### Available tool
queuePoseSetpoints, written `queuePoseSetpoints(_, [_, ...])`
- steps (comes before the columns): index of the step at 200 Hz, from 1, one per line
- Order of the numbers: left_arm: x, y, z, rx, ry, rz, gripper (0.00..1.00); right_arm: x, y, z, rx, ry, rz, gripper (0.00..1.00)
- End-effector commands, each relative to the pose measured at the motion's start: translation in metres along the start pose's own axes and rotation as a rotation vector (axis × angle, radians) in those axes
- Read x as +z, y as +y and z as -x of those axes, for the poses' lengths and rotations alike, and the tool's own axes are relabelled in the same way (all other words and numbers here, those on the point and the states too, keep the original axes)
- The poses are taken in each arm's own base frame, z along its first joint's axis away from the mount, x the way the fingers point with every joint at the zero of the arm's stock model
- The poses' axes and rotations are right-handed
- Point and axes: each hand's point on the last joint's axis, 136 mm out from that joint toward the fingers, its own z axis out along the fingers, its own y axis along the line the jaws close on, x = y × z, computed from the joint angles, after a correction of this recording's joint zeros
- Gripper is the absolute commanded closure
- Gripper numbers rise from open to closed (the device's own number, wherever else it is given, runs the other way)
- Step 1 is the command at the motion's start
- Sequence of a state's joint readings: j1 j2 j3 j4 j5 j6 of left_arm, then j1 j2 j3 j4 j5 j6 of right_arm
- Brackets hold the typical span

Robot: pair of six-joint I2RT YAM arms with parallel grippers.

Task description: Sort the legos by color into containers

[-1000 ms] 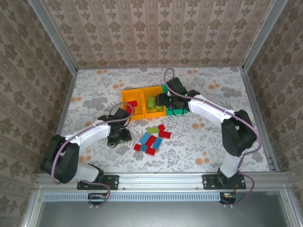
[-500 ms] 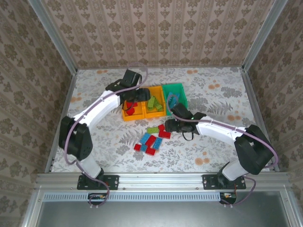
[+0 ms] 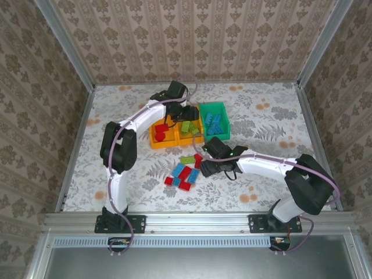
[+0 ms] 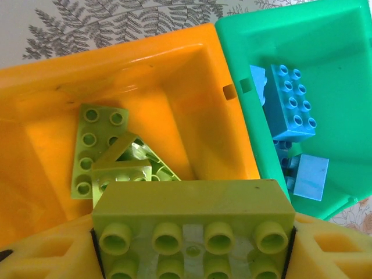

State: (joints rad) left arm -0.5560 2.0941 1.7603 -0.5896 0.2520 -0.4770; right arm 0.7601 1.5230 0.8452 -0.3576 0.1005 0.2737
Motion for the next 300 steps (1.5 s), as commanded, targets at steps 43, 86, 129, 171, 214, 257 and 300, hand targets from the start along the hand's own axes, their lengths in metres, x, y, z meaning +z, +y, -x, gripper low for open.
queuePoseSetpoints(43, [-0.016, -0.013, 0.004, -0.009, -0.011, -0.044, 0.21, 0.009, 0.017, 0.012, -0.281, 0.051, 0.063, 0.21])
queuePoseSetpoints(86, [-0.037, -0.018, 0.005, -0.011, -0.055, -0.057, 0.11, 0.023, 0.022, 0.009, -0.358, 0.133, 0.098, 0.27])
queuePoseSetpoints(129, [-0.054, -0.007, 0.000, -0.043, -0.080, -0.053, 0.10, 0.029, 0.029, -0.001, -0.382, 0.205, 0.138, 0.31])
queuePoseSetpoints(171, [-0.069, 0.016, -0.007, -0.095, -0.101, -0.037, 0.10, 0.034, 0.026, -0.012, -0.397, 0.278, 0.123, 0.45])
queuePoseSetpoints(214, [-0.086, 0.040, -0.015, -0.124, -0.130, 0.010, 0.10, 0.018, 0.026, -0.006, -0.362, 0.197, 0.126, 0.59])
queuePoseSetpoints(257, [-0.102, 0.070, -0.029, -0.150, -0.154, 0.084, 0.08, -0.018, 0.050, 0.041, -0.281, -0.024, 0.241, 0.63])
queuePoseSetpoints(300, [-0.112, 0.102, -0.052, -0.200, -0.160, 0.160, 0.06, -0.040, 0.091, 0.103, -0.140, -0.206, 0.482, 0.65])
